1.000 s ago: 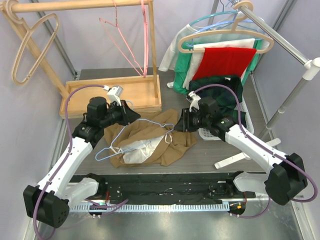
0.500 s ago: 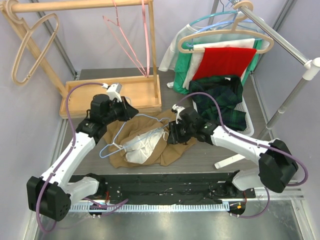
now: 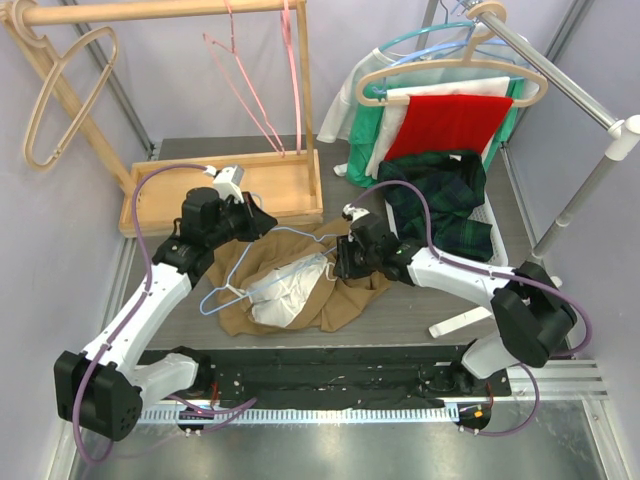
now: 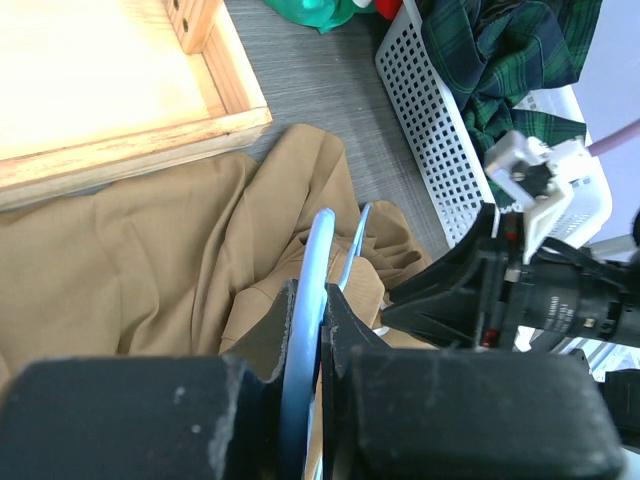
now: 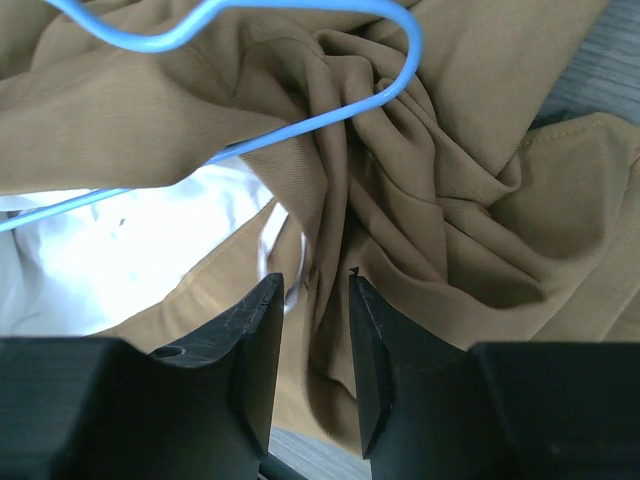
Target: Place the skirt on the hanger
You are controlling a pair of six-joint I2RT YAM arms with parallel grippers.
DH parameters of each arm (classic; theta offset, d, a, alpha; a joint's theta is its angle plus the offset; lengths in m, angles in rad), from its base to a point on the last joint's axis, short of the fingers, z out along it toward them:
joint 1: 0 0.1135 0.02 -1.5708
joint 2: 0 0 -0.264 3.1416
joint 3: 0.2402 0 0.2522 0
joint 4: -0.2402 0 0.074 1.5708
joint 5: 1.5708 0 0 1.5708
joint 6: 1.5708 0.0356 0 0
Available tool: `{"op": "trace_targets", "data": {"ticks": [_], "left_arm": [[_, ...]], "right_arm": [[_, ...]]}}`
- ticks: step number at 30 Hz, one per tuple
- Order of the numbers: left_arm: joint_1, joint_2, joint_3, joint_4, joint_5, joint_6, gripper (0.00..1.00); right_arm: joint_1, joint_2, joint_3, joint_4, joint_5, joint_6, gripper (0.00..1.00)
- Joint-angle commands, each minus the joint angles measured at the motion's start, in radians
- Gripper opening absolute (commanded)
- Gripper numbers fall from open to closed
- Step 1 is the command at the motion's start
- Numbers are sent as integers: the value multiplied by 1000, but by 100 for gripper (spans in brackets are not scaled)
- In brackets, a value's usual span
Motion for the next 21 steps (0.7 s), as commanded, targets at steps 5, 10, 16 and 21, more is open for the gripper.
{"op": "trace_targets", "data": {"ticks": [5,10,16,21], "left_arm": [[5,-5,49,56,-11,3,0],[5,-14,34,56,-14,3,0],[5,-25,24,41,-25,11,0],[6,-47,24,-2,-34,41,0]], "right_arm": [[4,26,21,30,16,18,29],[4,23,23,13,19,31,5],[5,3,41,-5,47,45,1],[-22,-41,47,-25,56,59,1]]}}
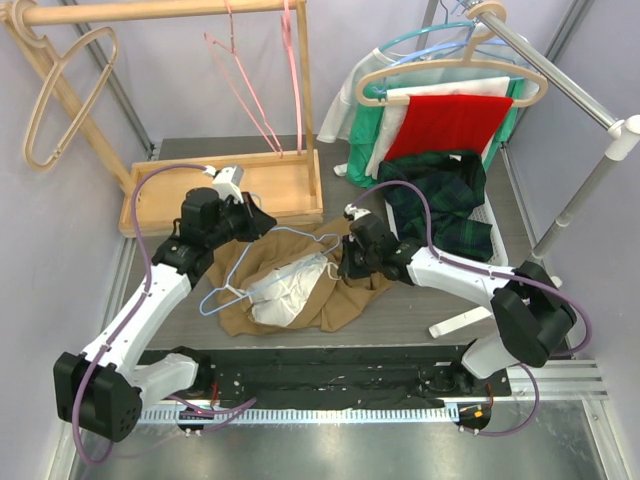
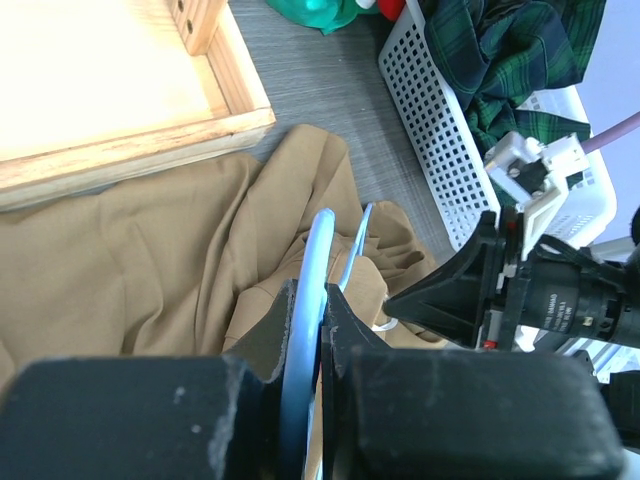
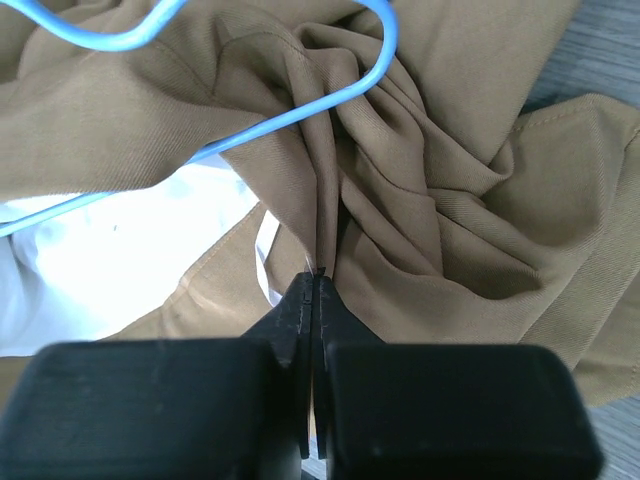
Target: Place the skirt on the hanger
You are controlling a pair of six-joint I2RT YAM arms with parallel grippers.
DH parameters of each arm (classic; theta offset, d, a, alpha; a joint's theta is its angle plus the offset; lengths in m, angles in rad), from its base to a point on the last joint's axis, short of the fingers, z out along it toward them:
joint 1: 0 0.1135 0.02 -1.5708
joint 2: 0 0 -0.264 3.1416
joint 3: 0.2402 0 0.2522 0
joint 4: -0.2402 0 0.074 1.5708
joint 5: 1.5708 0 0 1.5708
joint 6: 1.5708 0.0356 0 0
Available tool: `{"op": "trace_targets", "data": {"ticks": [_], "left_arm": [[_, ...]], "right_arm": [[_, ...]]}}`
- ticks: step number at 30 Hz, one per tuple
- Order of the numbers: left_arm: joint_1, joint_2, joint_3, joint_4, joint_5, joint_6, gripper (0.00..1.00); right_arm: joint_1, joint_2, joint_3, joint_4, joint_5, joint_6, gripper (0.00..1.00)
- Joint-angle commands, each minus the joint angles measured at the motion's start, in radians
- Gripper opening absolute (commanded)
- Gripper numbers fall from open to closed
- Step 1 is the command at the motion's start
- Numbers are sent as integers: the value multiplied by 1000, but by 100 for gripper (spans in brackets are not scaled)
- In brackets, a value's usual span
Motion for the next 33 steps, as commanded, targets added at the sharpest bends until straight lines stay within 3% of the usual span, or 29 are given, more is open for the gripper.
{"op": "trace_targets", "data": {"ticks": [1,16,25,33], "left_arm": [[5,-48,15,-2,-34,40,0],[9,-60,-1,1,-34,44,0],[15,-127,-37,-13,108,175,0],[15,-189,-134,99,142,110,0]], "right_arm": [[-30,-64,39,-9,30,27,1],[-131,-100,63,-5,-76,24,1],[-246,-13,153,18,-260,53,1],[-267,19,183,-5,-327,48,1]]}}
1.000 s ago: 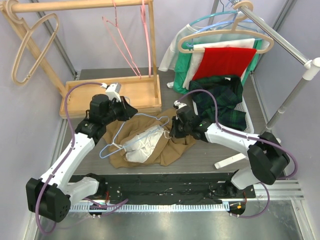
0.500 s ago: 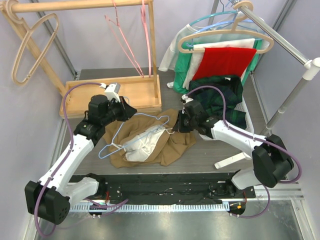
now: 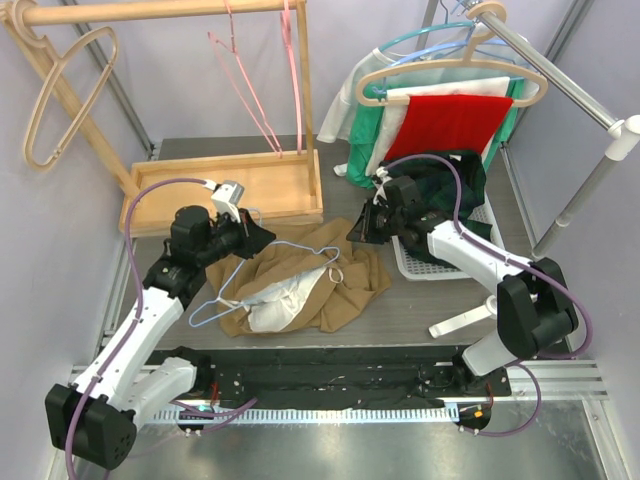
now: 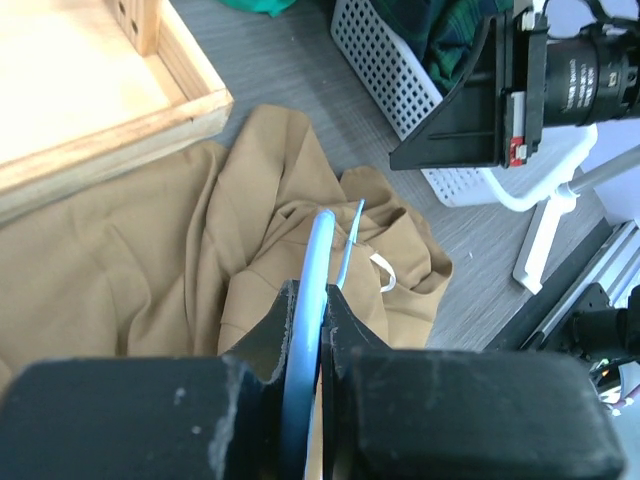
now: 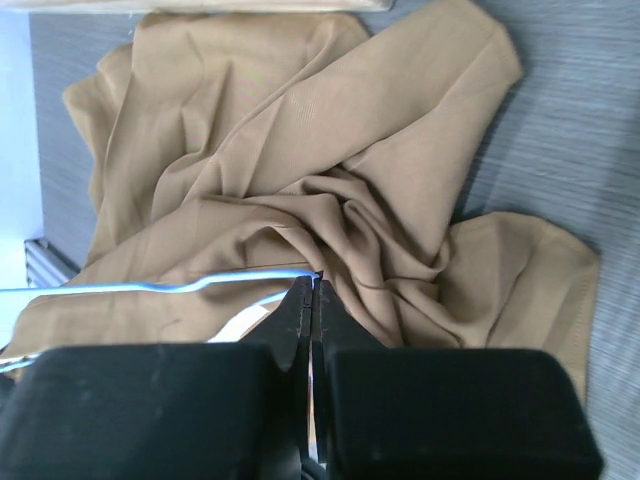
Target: Place the skirt on the hanger
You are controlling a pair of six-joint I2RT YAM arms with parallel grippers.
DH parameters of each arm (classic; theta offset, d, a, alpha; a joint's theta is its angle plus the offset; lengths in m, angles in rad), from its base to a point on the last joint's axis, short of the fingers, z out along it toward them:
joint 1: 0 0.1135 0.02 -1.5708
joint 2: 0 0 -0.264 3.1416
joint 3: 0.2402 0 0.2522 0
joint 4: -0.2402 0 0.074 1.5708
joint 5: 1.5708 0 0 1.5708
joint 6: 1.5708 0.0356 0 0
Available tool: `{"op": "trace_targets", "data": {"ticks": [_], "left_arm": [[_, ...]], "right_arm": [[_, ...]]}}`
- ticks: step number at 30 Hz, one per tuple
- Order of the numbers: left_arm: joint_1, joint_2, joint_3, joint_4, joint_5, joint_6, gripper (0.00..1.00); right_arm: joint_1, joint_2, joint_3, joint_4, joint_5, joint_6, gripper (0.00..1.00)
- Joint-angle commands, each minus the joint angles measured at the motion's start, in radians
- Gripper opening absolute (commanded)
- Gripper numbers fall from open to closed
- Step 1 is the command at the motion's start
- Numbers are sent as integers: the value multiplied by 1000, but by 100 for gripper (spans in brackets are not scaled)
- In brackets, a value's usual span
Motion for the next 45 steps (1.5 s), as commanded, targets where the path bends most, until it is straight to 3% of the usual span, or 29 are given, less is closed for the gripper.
{"op": "trace_targets", "data": {"ticks": [1,4,8,11,14,21,32,40,45], "left_arm": [[8,-32,-28,87,14,-23,0],[8,-16,-8,82,-33,-37,0],[8,1,13,87,-76,-52,0],[8,9,13,95,-118,-58,0],[8,14,16,108,-148,-67,0],[8,26,19,128,-165,-81,0],[8,30,21,133,-162,-83,0],[8,41,25,133,-168,-78,0],[8,43,27,130,-170,-75,0]], "right_arm": [[-3,6,42,9,-76,-2,1],[-2,-12,38,-9,-104,-37,1],[9,-12,33,-107,-147,-126,29],[45,-27,7,-131,-130,-146,37],[96,-20,-8,-141,-98,-148,39],[176,40,-11,-128,-18,-111,37],[188,80,-13,-77,83,-99,39],[191,91,-16,-69,5,-81,21],[191,63,-24,-97,-8,-68,21]]}}
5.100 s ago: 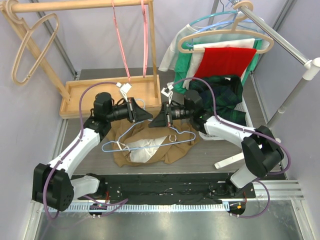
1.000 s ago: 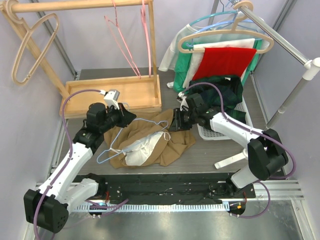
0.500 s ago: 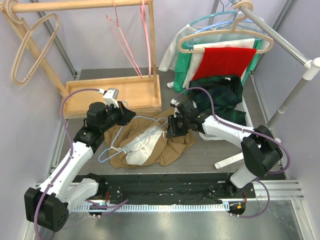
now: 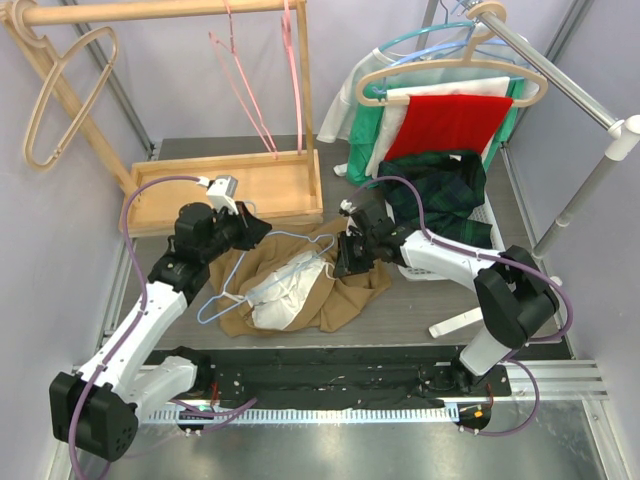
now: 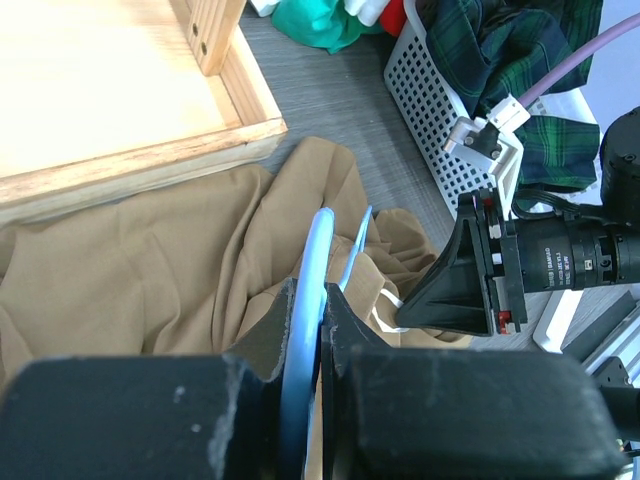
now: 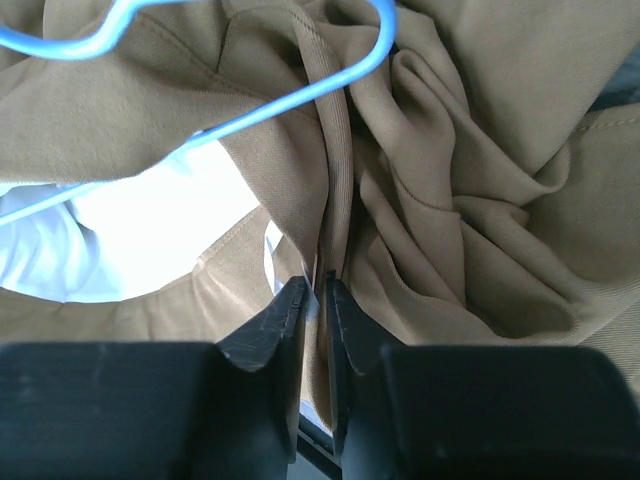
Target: Place the skirt on the hanger
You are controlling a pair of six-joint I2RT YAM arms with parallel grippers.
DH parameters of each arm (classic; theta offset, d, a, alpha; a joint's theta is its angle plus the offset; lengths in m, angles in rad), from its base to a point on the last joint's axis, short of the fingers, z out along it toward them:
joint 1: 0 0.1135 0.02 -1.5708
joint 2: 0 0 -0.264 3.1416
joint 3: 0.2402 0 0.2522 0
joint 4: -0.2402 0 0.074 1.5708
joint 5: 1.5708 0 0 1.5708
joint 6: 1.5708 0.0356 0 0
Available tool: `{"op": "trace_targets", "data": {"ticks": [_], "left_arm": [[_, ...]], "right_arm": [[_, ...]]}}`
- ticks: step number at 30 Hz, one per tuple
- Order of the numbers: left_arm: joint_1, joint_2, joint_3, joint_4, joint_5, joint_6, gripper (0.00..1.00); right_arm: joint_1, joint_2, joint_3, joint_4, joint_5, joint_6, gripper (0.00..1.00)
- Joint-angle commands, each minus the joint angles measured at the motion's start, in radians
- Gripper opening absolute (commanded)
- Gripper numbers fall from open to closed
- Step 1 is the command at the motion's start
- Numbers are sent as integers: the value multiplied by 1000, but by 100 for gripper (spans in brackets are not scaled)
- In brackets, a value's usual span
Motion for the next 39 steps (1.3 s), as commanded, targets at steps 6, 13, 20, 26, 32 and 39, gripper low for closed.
{"op": "trace_targets", "data": {"ticks": [6,13,20,26,32,39], "left_arm": [[9,0,48,51,-28,14,0],[8,6,49,47,-30,15,0],[8,10,51,39,-31,23,0],[9,10,46,39,-25,26,0],[8,10,44,42,-11,23,0],[8,5,41,41,-11,22,0]], "right_arm": [[6,-30,9,3,-52,20,36],[8,-40,16,8,-24,28,7],[6,-74,30,-18,5,28,5],[6,-82,58,-30,28,21,5],[4,-71,65,-29,37,15,18],[6,-73,64,-26,36,15,4]]}}
